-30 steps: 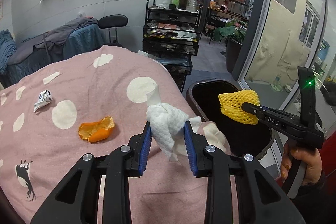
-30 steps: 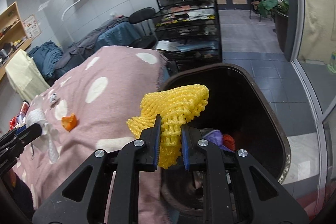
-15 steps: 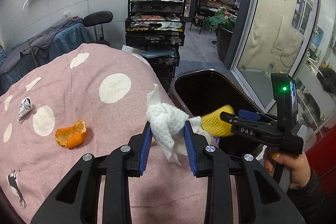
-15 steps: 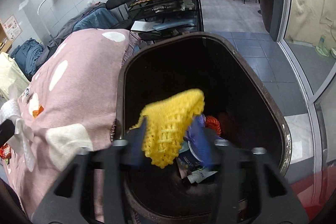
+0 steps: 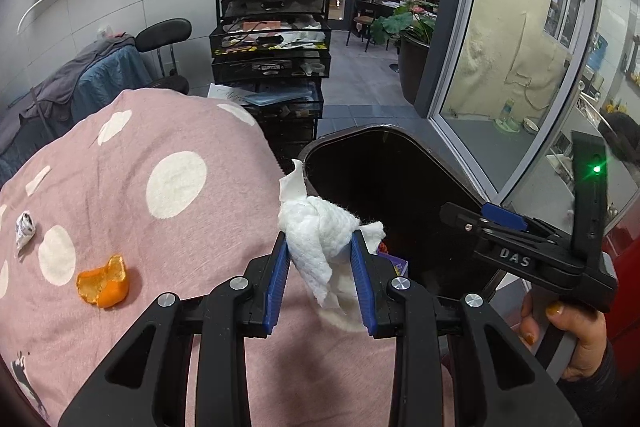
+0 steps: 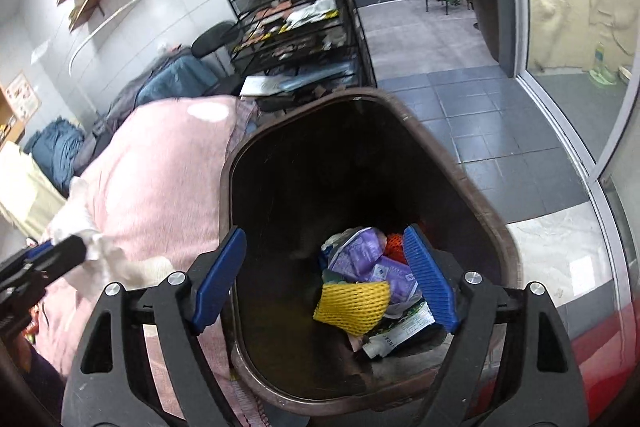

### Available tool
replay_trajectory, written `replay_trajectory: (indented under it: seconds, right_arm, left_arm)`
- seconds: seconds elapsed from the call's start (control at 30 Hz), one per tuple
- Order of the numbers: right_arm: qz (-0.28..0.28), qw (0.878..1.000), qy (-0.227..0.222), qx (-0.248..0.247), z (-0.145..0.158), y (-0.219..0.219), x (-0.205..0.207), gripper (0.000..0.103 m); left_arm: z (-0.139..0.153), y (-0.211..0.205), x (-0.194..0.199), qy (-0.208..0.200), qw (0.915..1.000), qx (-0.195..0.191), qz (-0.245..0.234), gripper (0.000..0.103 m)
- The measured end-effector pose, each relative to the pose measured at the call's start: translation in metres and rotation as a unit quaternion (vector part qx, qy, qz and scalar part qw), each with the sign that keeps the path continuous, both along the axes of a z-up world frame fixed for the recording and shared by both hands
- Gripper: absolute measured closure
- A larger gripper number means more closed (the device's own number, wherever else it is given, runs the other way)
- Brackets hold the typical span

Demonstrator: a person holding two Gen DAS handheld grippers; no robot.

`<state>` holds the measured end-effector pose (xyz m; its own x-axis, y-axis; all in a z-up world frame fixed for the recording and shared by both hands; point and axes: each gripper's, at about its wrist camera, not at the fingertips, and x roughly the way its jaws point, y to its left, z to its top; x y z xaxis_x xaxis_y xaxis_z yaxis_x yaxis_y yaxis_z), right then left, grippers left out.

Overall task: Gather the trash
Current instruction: 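Lower the white tissue into the bin and open the left tool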

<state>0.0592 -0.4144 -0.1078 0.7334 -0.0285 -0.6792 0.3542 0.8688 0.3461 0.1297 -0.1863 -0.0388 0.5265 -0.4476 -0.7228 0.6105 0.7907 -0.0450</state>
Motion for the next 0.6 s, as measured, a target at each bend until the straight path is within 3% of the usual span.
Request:
replay_trajectory:
  seconds: [0.6]
  right_arm:
    - [-0.049, 0.999, -0.001, 0.000, 0.007, -0.030, -0.020, 0.021]
  left_arm:
    - [-0.024, -0.063, 0.013, 0.010, 0.9970, 0.061, -0.046, 0.071]
